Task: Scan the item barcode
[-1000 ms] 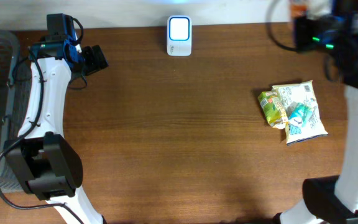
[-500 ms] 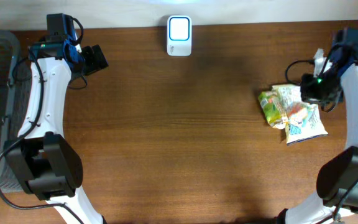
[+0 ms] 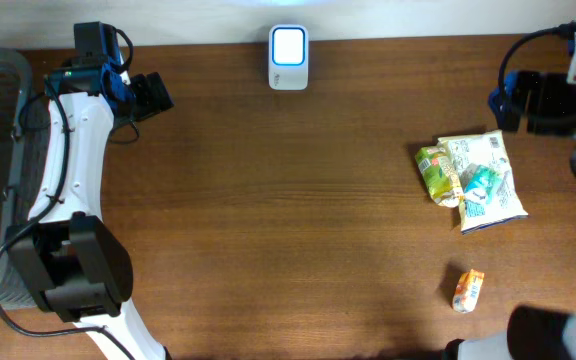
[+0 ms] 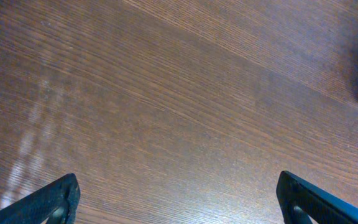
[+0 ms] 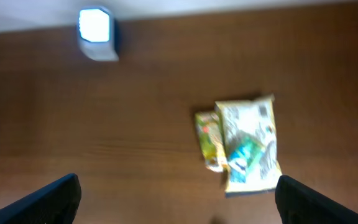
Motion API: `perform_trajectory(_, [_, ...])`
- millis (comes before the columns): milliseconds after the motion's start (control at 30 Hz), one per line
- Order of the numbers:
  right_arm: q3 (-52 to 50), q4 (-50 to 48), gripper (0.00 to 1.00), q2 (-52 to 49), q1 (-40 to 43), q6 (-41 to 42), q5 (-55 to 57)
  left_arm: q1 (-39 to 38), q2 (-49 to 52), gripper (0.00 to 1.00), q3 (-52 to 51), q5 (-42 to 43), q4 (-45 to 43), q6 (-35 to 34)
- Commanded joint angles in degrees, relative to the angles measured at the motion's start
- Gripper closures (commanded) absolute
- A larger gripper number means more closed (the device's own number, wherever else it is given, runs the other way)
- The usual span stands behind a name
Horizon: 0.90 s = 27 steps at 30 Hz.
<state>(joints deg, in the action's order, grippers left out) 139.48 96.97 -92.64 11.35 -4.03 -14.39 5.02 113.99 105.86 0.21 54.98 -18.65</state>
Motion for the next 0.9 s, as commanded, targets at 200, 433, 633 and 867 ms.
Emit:
perform_trajectory(200, [1.33,0.35,0.01,18.91,-3.52,-0.11,-1.60,0.42,-1.51,0.01,0.85,-0.15,0.02,0.26])
perform_trajectory(433, [-5.11,-2.56,0.01,26.97,-3.48,3.06,10.60,0.42,-1.51,0.01,0.85,-0.15,0.02,0.26])
perform_trajectory(633, [-59.14,-45.94,0.01,52.13,-3.61,3.04,10.40,0.42,-1.51,0.01,0.85,-0.15,0.02,0.26])
perform_trajectory(867, [-115.93,-92.13,0.01,77.64,-6.97,3.04,9.38,0.42,-1.51,0.01,0.85,-0.15,0.02,0.28])
